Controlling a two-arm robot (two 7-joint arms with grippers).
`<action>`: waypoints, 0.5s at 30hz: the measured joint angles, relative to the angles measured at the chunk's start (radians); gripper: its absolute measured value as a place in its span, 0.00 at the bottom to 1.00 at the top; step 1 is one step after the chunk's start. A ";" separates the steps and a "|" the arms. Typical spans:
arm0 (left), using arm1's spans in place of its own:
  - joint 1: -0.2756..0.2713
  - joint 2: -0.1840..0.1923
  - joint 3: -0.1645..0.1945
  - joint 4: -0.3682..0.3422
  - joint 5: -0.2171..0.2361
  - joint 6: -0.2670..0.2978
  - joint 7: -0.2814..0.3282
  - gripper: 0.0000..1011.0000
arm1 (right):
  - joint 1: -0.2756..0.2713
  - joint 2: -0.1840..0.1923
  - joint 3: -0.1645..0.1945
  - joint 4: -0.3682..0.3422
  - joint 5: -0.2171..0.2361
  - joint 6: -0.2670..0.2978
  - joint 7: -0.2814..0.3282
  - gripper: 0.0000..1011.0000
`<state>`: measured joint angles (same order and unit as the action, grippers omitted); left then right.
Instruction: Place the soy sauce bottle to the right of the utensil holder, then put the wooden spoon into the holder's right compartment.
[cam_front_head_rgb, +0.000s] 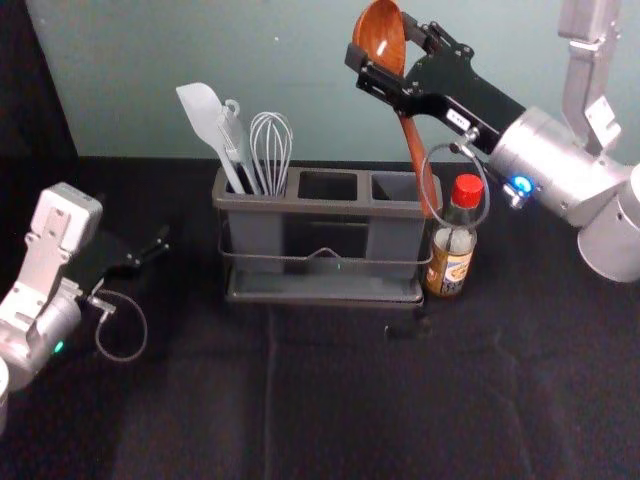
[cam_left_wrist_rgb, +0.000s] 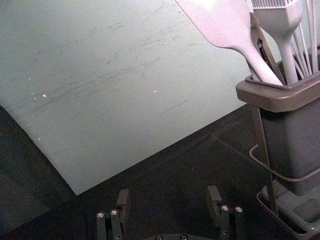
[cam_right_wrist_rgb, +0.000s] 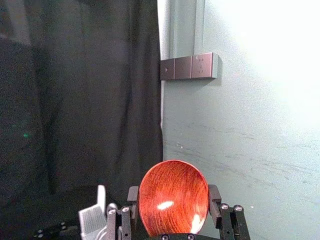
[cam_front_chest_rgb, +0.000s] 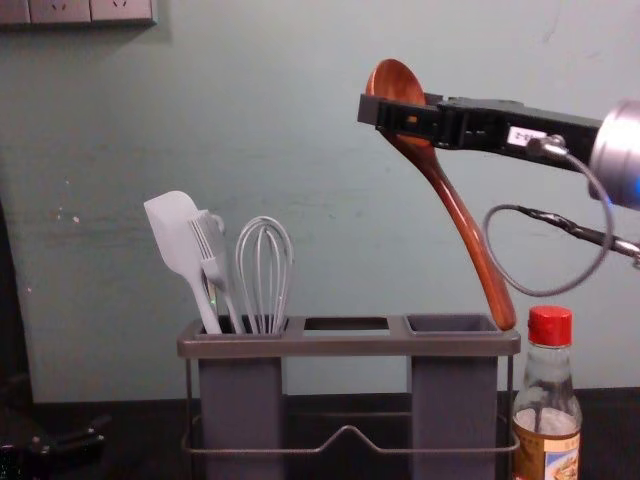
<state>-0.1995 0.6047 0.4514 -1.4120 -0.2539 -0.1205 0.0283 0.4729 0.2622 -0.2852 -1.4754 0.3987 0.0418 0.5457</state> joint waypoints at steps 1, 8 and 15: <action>0.000 0.000 0.000 0.000 0.000 0.000 0.000 0.99 | 0.015 -0.003 -0.007 0.019 -0.004 -0.007 -0.003 0.83; 0.000 0.000 0.000 0.000 0.000 0.000 0.000 0.99 | 0.099 -0.022 -0.046 0.131 -0.023 -0.059 -0.007 0.83; 0.000 0.000 0.000 0.000 0.000 0.000 0.000 0.99 | 0.149 -0.040 -0.078 0.225 -0.026 -0.135 0.007 0.83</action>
<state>-0.1995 0.6047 0.4514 -1.4120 -0.2539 -0.1205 0.0283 0.6220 0.2220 -0.3630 -1.2509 0.3722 -0.0934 0.5524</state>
